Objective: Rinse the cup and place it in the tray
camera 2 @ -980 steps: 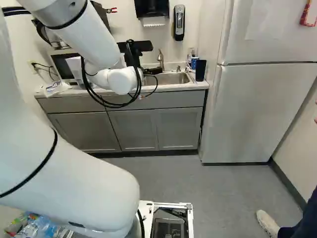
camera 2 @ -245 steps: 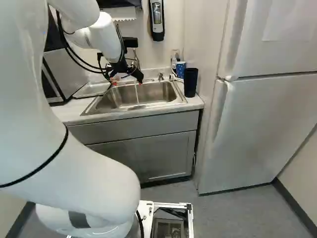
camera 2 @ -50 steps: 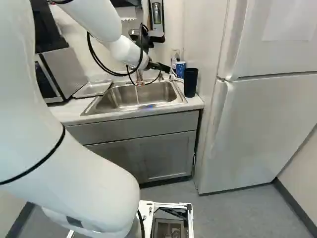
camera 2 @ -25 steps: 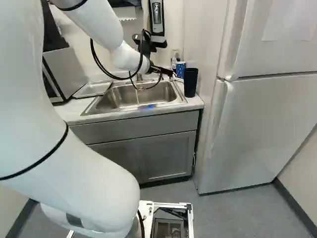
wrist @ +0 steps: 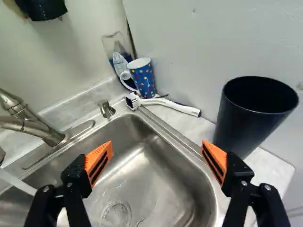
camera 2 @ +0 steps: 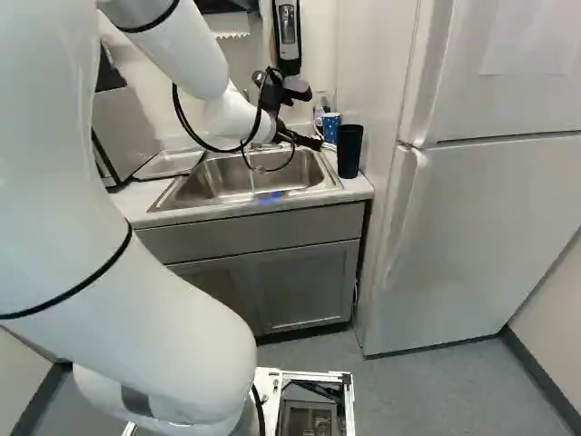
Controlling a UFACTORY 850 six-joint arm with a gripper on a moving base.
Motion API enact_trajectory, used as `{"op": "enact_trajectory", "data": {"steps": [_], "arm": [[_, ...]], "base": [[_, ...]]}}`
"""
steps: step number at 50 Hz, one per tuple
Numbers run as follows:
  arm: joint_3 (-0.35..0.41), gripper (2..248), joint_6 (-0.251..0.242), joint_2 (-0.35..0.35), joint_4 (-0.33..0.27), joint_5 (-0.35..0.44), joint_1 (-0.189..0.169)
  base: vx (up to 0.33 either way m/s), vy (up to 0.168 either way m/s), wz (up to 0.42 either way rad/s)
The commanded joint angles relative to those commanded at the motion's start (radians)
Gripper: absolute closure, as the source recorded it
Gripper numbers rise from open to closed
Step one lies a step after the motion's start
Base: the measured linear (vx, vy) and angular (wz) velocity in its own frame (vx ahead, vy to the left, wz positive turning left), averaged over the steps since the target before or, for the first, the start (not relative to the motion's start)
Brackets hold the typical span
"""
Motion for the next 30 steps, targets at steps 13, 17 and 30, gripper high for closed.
{"op": "enact_trajectory", "data": {"steps": [13,17,30], "arm": [[0.015,3,0.000,-0.016,0.078,0.069,0.013],[0.018,3,0.000,-0.022,0.103,0.092,0.017],[0.019,3,0.000,-0.052,0.181,0.167,0.033]], "base": [[0.000,0.000,0.000],[0.000,0.000,0.000],[0.000,0.000,0.000]]}}
